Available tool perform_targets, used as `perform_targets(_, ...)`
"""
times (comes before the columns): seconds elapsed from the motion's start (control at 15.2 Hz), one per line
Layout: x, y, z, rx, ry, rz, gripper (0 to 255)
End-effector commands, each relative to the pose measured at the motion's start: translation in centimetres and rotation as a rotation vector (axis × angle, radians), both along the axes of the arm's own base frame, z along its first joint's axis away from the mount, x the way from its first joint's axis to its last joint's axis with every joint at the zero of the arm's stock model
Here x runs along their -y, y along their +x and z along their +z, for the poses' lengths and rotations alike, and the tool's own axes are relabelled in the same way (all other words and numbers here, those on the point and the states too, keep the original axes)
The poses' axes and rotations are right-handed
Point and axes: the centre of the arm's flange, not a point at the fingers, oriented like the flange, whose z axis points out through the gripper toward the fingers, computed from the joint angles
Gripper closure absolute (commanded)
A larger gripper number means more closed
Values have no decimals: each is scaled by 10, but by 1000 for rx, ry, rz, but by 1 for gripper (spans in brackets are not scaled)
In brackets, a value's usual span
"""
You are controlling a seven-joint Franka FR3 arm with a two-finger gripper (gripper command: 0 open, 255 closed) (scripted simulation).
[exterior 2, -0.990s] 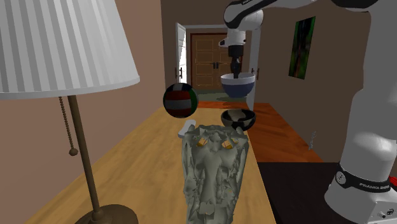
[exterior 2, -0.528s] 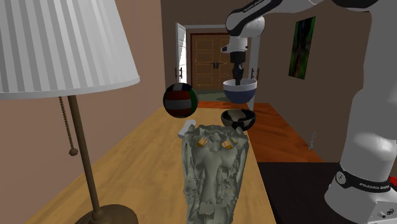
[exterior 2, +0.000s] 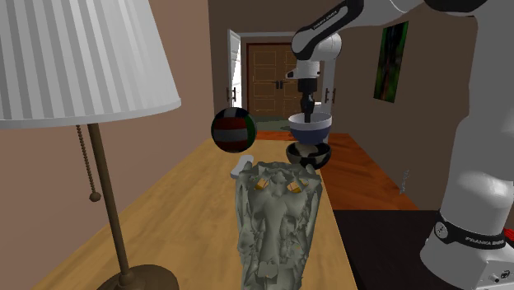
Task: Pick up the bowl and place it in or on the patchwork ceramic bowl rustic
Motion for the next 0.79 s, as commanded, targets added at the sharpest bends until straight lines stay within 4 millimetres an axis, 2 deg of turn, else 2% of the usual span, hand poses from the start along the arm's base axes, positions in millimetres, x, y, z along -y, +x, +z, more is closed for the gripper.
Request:
perform_targets(0.0,0,1,-11,1,-1,0,255)
perform_targets(0.13,0,1,-20,1,-1,0,255)
perform_targets(0.59,0,1,-20,1,-1,0,255)
perform_targets(0.66,0,1,-20,1,-1,0,0)
perform_targets(0.73,0,1,-20,1,-1,0,0)
